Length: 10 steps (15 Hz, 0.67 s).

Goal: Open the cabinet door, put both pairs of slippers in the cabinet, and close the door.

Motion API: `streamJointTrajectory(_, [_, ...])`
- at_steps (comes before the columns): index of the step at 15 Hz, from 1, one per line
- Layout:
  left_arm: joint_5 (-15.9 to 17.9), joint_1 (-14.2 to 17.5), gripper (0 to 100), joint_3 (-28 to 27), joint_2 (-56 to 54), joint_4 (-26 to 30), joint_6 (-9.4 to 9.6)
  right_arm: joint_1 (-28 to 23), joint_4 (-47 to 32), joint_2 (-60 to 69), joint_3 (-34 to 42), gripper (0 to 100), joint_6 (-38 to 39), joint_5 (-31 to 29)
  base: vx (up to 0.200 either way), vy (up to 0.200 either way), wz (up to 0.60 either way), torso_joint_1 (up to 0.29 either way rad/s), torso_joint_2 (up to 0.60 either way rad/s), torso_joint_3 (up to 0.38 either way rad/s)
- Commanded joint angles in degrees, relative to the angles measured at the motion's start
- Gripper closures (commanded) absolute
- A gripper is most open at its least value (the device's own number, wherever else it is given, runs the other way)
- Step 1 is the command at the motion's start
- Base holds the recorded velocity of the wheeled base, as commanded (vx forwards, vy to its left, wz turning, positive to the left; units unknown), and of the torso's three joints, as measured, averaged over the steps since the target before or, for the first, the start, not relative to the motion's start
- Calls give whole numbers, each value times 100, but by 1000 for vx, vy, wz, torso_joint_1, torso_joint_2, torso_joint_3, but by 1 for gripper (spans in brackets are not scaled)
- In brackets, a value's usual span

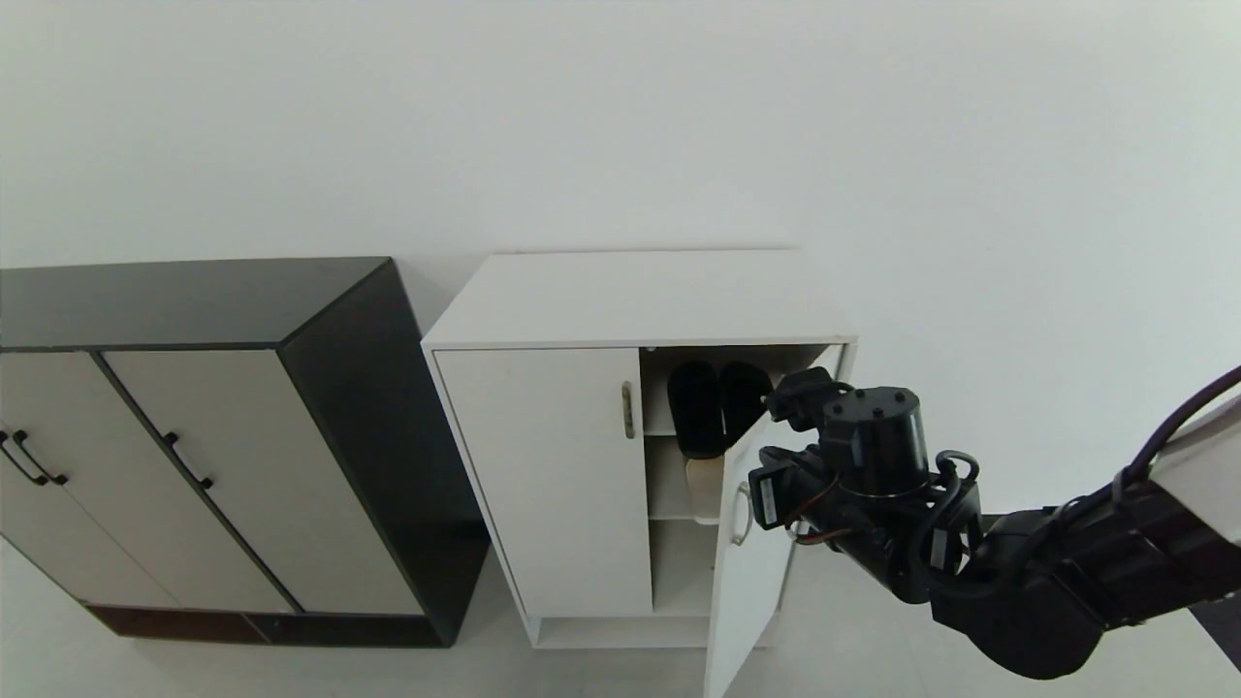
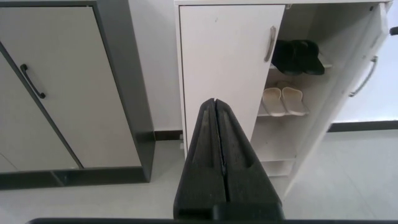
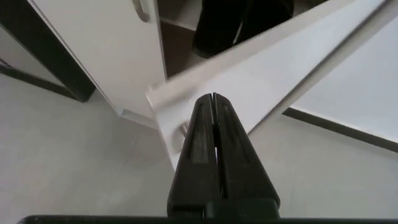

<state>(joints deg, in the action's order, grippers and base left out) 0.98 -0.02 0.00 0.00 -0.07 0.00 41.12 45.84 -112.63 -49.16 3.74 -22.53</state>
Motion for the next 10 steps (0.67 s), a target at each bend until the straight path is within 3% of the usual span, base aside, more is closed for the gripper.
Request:
streamJointTrajectory(1, [-1,-6,100,0,0,-1,-9,-7,312,-277,30,100,-5,161,0,0,0,0,0,0])
streamJointTrajectory(4, [-1,2,100,0,0,-1,0,-7,409,-110,206,100,-5,451,0,0,0,0,0,0])
streamJointTrajectory(8, [-1,2,100,0,0,-1,-9,-139,400,444,1076,100,-40,2411,0,0,0,0,0,0])
streamJointTrajectory(10, [-1,2,100,0,0,-1,0,-201,409,435,1146,100,-40,2613,200,0,0,7,0,0])
